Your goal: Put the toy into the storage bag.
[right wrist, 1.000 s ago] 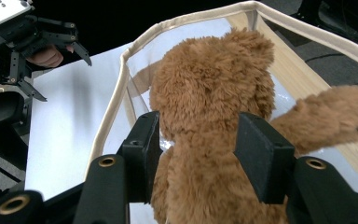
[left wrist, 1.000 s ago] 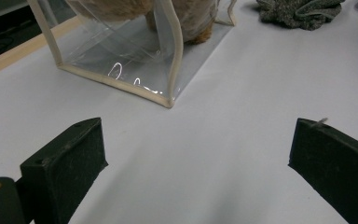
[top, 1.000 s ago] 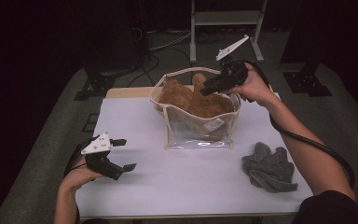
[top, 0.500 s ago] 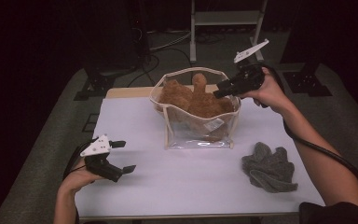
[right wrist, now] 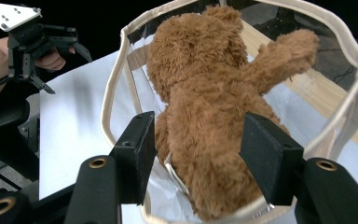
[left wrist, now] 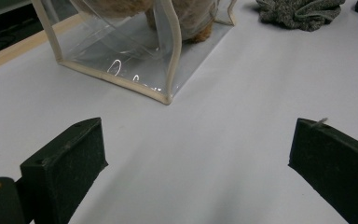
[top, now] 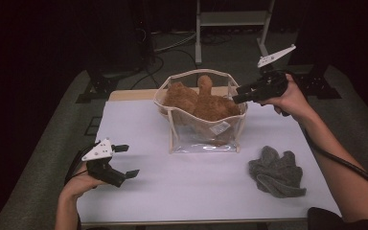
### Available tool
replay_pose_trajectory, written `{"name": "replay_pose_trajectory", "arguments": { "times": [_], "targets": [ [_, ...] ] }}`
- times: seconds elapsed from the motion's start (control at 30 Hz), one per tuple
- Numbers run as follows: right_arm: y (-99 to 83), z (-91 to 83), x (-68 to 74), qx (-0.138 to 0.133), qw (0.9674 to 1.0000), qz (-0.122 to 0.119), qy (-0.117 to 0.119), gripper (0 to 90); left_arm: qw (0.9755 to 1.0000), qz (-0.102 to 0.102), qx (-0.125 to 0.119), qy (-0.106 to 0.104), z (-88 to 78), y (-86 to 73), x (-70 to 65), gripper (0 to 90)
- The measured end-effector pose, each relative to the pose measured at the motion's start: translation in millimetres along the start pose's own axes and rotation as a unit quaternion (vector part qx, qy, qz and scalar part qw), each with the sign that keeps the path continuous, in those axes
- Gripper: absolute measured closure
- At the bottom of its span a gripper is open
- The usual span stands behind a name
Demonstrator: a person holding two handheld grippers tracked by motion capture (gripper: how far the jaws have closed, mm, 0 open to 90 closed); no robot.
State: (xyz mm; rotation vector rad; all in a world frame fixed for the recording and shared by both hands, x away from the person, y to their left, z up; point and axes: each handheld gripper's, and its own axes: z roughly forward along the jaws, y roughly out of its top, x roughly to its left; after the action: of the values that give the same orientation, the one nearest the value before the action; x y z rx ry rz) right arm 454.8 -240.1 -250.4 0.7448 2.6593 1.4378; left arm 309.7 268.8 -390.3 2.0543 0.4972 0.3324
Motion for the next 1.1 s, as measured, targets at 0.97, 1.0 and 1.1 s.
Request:
{"name": "replay_pose_trajectory", "arguments": {
  "times": [0.97,1.0,1.1],
  "targets": [
    [-60.5,-39.1,-3.5,-0.026,0.9981,0.050,-0.025,38.8,0.9999,-0.011,-0.001,0.001,-3.4,-7.9,-0.4,2.9],
    [-67.7,-40.4,-4.9,-0.027,0.9977,0.057,-0.025,38.4,0.9999,-0.011,0.001,0.001,-2.9,-8.0,-0.3,2.9],
    [-78.0,-40.3,-7.1,-0.029,0.9970,0.067,-0.025,37.8,0.9999,-0.011,0.001,0.000,-1.7,-8.6,0.0,2.9]
  ]
}}
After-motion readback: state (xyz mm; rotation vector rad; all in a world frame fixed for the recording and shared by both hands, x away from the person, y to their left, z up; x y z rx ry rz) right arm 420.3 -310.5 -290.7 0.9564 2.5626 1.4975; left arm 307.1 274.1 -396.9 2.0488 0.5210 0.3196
